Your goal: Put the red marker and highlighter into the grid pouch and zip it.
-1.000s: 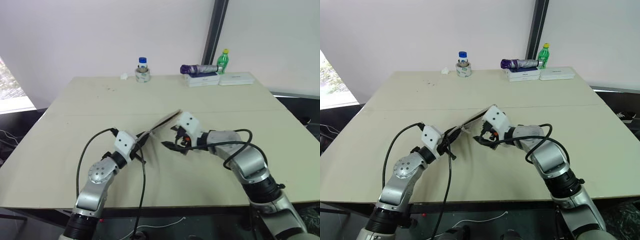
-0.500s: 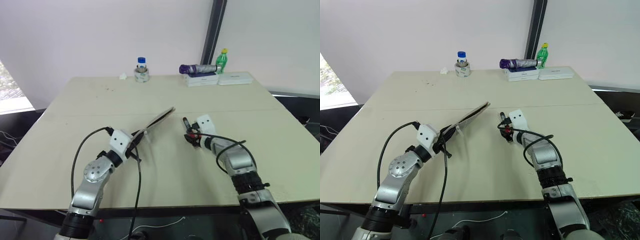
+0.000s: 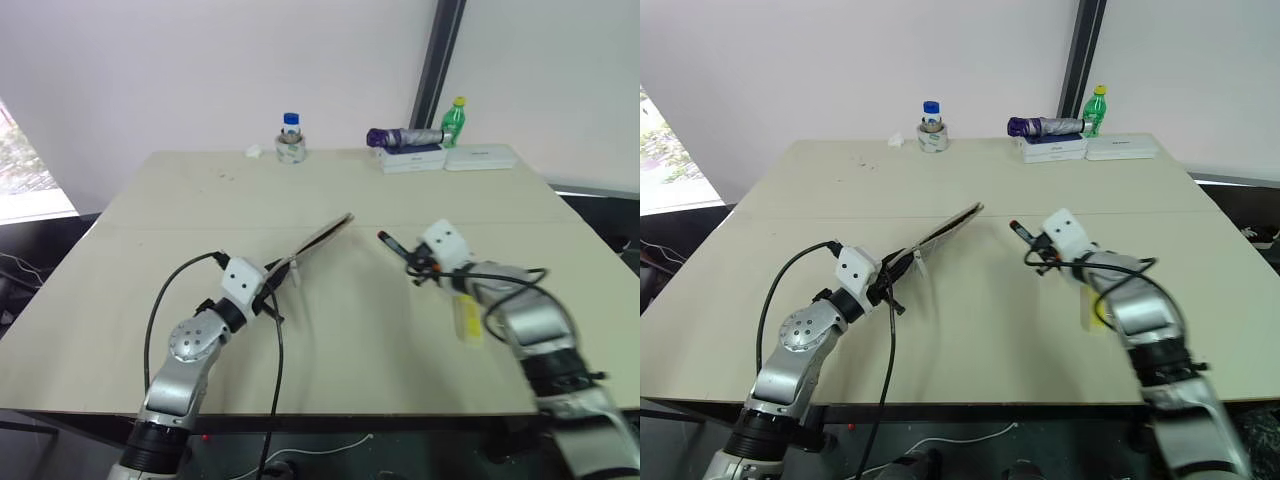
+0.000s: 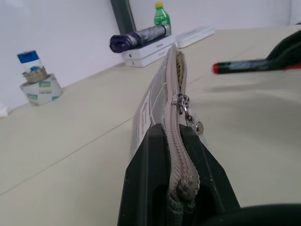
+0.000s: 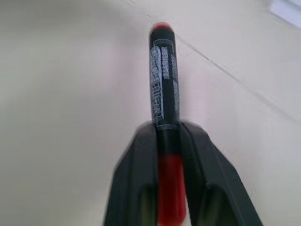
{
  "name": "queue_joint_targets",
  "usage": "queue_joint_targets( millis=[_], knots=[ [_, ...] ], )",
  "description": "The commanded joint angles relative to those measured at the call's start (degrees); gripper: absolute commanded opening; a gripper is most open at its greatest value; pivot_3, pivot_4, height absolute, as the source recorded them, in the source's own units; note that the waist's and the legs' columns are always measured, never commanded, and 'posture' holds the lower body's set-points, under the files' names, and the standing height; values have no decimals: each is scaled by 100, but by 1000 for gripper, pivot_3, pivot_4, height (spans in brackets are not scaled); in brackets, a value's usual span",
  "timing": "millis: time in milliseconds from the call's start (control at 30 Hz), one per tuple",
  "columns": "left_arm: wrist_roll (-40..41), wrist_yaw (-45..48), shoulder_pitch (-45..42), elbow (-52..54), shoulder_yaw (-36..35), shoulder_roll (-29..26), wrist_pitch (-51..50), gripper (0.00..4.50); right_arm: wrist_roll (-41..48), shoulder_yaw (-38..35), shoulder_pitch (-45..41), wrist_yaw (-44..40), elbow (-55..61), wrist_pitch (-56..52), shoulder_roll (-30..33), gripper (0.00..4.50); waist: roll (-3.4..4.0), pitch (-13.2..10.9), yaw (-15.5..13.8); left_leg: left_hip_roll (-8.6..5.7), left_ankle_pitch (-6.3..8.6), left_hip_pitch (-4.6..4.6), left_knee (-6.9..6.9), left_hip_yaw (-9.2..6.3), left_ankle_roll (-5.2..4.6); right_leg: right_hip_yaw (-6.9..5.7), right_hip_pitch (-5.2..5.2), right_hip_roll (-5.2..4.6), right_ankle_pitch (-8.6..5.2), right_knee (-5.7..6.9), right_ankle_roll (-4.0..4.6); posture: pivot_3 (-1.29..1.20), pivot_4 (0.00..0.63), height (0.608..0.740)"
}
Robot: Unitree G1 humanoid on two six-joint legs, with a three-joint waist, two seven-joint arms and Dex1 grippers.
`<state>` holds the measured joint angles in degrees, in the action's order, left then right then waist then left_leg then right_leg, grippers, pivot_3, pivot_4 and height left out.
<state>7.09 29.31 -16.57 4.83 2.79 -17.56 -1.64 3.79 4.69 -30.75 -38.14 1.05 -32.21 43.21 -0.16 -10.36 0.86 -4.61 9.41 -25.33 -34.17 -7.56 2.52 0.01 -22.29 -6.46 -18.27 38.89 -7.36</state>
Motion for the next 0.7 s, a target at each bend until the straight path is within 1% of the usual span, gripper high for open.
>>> queue_joint_targets(
  millis=[33, 133, 233, 500, 700],
  knots=[
    [134, 188, -93, 76, 91, 25, 90, 0, 293, -281, 242, -766, 857, 444, 487, 187, 0, 0, 51, 7, 0, 3, 0, 5, 0, 0, 0, 4, 1, 0, 1, 0, 150, 736],
    [125, 336, -135, 14, 195, 38, 130, 0, 561, -546, 429, -1103, 1283, 428, 762, 187, -1, -1, 44, 19, 0, 5, 0, 9, 0, 0, 0, 9, 2, 1, 3, 0, 150, 736],
    [159, 470, -164, -16, 261, 64, 132, 0, 635, -613, 370, -1076, 1443, 334, 749, 187, -4, -2, 2, 17, 0, 4, -4, 8, 0, 0, 4, 7, 2, 1, 3, 0, 150, 736],
    [150, 611, -199, -49, 346, 94, 165, 0, 665, -542, 240, -988, 1527, 262, 676, 187, -6, -3, -24, 12, 0, 1, -7, 4, 0, 0, 5, 3, 2, -3, 3, 0, 150, 736],
    [164, 628, -159, 31, 362, 100, 120, 0, 511, -328, 188, -993, 1367, 383, 655, 187, -6, -3, -20, 13, 0, 1, -6, 3, 0, -1, 4, 3, 2, -3, 3, 0, 150, 736]
  ],
)
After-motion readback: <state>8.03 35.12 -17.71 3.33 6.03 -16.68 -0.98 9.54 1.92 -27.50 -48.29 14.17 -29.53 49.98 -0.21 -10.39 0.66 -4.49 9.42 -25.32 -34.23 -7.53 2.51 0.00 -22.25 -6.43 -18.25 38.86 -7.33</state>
